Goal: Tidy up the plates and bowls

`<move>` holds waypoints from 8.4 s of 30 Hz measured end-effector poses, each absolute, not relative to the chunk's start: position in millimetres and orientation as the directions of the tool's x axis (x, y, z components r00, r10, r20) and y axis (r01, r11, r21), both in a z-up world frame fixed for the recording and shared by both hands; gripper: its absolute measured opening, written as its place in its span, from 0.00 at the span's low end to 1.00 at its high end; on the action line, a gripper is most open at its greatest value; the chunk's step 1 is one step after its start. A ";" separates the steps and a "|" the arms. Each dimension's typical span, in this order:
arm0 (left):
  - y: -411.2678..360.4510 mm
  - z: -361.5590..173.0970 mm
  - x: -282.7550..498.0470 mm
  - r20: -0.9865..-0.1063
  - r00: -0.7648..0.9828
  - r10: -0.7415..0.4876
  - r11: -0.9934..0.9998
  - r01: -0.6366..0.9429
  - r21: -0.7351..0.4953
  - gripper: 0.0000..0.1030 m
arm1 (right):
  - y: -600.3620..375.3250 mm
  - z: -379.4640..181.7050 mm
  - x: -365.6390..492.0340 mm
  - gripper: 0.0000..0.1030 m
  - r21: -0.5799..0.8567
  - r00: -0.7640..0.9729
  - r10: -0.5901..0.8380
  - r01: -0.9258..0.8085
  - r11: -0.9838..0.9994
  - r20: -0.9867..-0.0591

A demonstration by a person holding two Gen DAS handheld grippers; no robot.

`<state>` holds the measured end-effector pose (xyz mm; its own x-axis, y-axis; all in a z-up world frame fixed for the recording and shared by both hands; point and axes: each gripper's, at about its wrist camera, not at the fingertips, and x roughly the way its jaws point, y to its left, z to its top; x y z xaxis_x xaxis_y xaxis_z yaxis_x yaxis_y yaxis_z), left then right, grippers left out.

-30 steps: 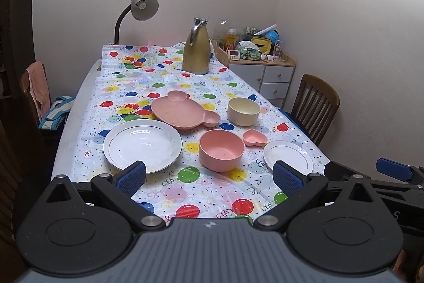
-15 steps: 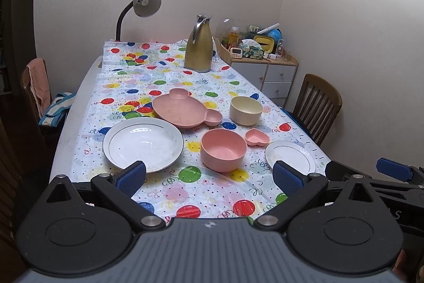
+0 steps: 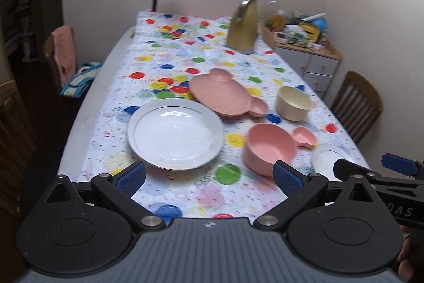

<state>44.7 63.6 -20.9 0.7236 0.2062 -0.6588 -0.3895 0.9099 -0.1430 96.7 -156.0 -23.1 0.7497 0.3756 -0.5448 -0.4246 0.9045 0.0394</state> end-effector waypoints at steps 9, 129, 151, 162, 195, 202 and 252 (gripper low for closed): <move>124.9 -47.7 92.0 -0.694 0.645 0.320 0.837 -0.536 -0.112 0.99 | -84.5 -32.6 181.6 1.00 0.042 0.612 0.517 -0.620 0.783 -0.598; 122.9 -141.9 1.0 -0.890 0.451 -0.062 0.801 -0.510 -0.314 0.19 | -122.7 -155.3 172.0 0.06 0.400 0.092 0.485 -0.443 0.802 -0.870; 90.1 -76.5 -22.2 -0.808 0.588 -0.032 0.899 -0.336 -0.281 0.34 | -144.3 -86.3 117.7 0.31 0.338 0.284 0.520 -0.501 0.797 -0.805; 64.8 -45.9 -18.4 -0.747 0.661 -0.063 0.936 -0.220 -0.273 0.60 | -165.0 -46.8 83.3 0.60 0.298 0.409 0.514 -0.485 0.822 -0.754; -90.4 -58.5 157.5 -0.762 0.647 0.001 0.956 -0.224 -0.189 0.77 | -285.7 -46.5 206.2 0.99 0.178 0.562 0.452 -0.475 0.862 -0.692; -121.0 -86.6 205.1 -0.810 0.585 0.048 0.947 -0.285 -0.150 0.77 | -305.3 -72.7 270.7 0.90 0.163 0.504 0.465 -0.531 0.831 -0.728; -116.6 -165.4 267.0 -0.877 0.475 -0.071 0.830 -0.459 -0.316 0.15 | -315.8 -169.7 413.8 0.10 0.361 0.142 0.512 -0.552 0.751 -0.847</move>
<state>267.0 -116.6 -165.4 0.4752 -0.0711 -0.8770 -0.4591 0.8303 -0.3160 413.8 -315.8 -169.7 0.1420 0.5120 -0.8472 -0.5524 0.7512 0.3613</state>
